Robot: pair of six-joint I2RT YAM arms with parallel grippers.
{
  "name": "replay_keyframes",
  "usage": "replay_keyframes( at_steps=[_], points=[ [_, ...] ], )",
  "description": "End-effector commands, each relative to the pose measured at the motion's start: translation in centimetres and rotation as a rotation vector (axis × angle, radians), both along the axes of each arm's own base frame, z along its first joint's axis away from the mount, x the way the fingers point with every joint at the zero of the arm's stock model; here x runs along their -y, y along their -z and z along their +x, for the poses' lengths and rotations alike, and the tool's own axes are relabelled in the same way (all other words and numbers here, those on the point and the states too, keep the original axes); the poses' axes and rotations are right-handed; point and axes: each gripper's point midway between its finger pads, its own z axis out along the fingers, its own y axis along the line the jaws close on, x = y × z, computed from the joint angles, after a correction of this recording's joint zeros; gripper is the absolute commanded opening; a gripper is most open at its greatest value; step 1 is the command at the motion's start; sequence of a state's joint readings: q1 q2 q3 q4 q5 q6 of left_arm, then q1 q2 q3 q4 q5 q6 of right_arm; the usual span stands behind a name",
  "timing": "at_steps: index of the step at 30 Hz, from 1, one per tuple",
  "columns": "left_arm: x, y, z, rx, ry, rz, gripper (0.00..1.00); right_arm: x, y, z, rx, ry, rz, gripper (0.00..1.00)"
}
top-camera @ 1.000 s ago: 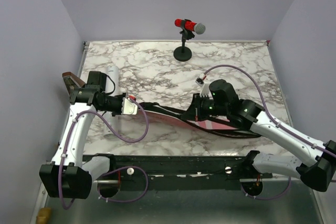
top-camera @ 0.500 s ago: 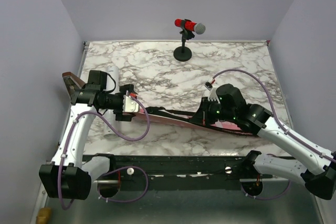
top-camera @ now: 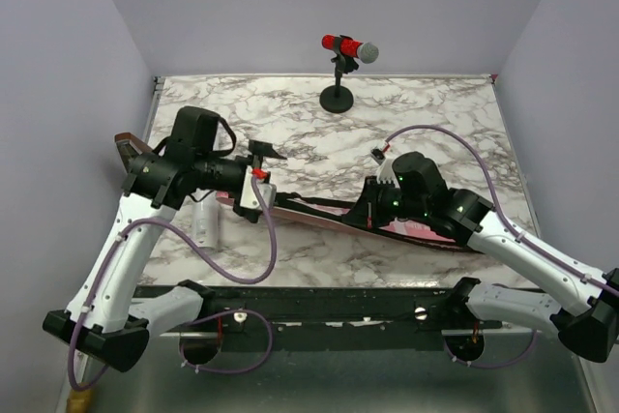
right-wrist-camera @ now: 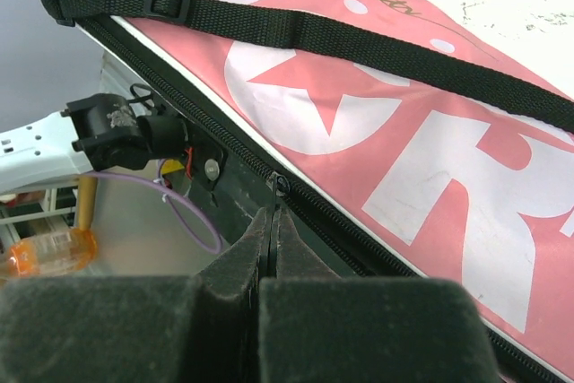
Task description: Pack up the badminton gear
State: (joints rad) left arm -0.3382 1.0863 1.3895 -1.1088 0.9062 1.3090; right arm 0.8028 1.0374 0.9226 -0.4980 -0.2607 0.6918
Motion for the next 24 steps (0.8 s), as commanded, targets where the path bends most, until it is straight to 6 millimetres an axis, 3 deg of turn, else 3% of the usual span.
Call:
replay_keyframes(
  at_steps=[1, 8, 14, 21, 24],
  points=[
    [2.3, 3.7, -4.2, -0.147, 0.138, 0.082, 0.98, -0.8, -2.0, 0.4, 0.037, -0.014, 0.060, 0.00],
    [7.0, 9.2, -1.4, -0.141, 0.045, 0.173, 0.99, -1.1, -2.6, 0.5, 0.045, -0.013, 0.084, 0.00],
    [9.1, 9.8, 1.0, -0.167, -0.058, 0.228, 0.98, -1.3, -3.3, 0.7, 0.061, -0.019, 0.090, 0.00],
    [10.1, 10.7, 0.5, -0.253, -0.019, 0.309, 0.98, -1.2, -3.3, 1.0, 0.069, -0.006, 0.090, 0.00],
    [10.2, 11.5, 0.1, -0.254, -0.002, 0.322, 0.86, -1.3, -3.6, 1.0, 0.076, -0.009, 0.092, 0.01]
  ],
)
